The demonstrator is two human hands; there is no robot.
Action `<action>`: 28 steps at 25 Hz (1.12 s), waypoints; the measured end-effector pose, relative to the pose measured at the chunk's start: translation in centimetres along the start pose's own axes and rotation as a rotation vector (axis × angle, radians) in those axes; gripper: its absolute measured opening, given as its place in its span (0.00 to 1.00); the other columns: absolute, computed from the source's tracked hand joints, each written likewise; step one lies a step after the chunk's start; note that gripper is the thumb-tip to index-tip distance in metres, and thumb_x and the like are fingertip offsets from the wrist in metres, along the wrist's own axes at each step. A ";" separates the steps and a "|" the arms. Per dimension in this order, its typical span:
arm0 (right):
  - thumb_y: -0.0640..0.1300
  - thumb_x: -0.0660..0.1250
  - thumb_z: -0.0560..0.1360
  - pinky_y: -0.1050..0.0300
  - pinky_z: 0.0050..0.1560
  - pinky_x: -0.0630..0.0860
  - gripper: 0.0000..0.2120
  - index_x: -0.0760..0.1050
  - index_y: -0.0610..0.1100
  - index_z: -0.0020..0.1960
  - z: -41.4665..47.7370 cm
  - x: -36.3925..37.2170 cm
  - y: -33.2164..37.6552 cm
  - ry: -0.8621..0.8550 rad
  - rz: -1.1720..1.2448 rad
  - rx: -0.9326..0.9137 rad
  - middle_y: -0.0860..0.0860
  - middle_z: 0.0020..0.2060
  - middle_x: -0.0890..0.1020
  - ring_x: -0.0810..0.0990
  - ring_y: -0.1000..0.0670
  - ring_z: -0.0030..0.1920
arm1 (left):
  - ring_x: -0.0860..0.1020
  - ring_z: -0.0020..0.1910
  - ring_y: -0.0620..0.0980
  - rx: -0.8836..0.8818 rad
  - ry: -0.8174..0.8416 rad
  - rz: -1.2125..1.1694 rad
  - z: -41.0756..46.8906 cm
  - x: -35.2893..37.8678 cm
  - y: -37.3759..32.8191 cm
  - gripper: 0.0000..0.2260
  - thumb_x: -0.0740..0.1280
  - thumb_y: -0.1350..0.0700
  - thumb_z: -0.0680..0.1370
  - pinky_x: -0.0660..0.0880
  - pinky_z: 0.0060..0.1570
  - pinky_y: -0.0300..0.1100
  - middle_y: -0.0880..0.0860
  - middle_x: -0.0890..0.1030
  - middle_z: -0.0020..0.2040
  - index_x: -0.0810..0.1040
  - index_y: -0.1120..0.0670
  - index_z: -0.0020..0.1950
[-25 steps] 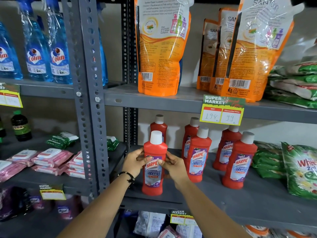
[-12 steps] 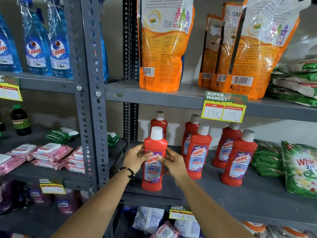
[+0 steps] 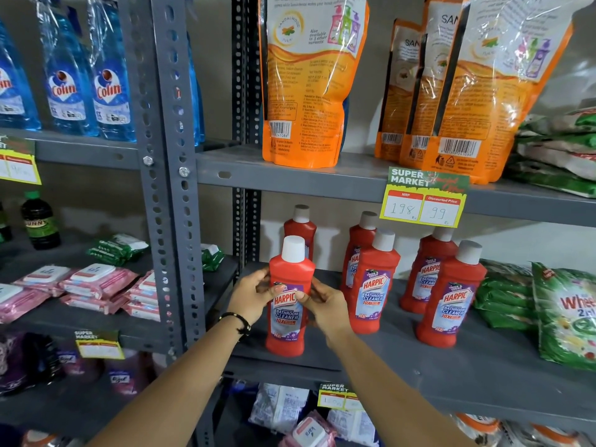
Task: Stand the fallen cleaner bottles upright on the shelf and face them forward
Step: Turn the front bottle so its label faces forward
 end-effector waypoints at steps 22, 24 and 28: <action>0.40 0.71 0.71 0.40 0.57 0.78 0.20 0.75 0.44 0.62 -1.0 0.0 0.7 0.013 -0.082 -0.013 0.44 0.55 0.83 0.83 0.47 0.54 | 0.80 0.50 0.52 0.019 0.005 -0.003 -1.1 0.1 -0.5 0.30 0.72 0.37 0.61 0.79 0.51 0.53 0.52 0.81 0.49 0.74 0.50 0.58; 0.41 0.70 0.71 0.41 0.58 0.78 0.19 0.75 0.44 0.62 -1.2 0.1 0.9 0.012 -0.098 -0.033 0.44 0.55 0.83 0.83 0.47 0.53 | 0.80 0.53 0.54 0.013 -0.019 0.002 -1.1 0.3 -0.4 0.21 0.71 0.51 0.70 0.79 0.51 0.52 0.53 0.80 0.50 0.74 0.55 0.61; 0.40 0.70 0.72 0.49 0.56 0.80 0.21 0.74 0.45 0.64 -1.7 -0.1 1.5 0.014 -0.108 -0.084 0.47 0.52 0.84 0.83 0.51 0.51 | 0.77 0.57 0.50 0.011 -0.071 0.015 -1.2 0.5 -0.2 0.25 0.70 0.54 0.71 0.75 0.56 0.47 0.50 0.78 0.55 0.69 0.54 0.66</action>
Point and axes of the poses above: each hand's wrist, its own z-axis towards the middle knuckle, its own x-axis out of the palm, y = z × x, the point moved 3 cm from there along z, towards the middle knuckle
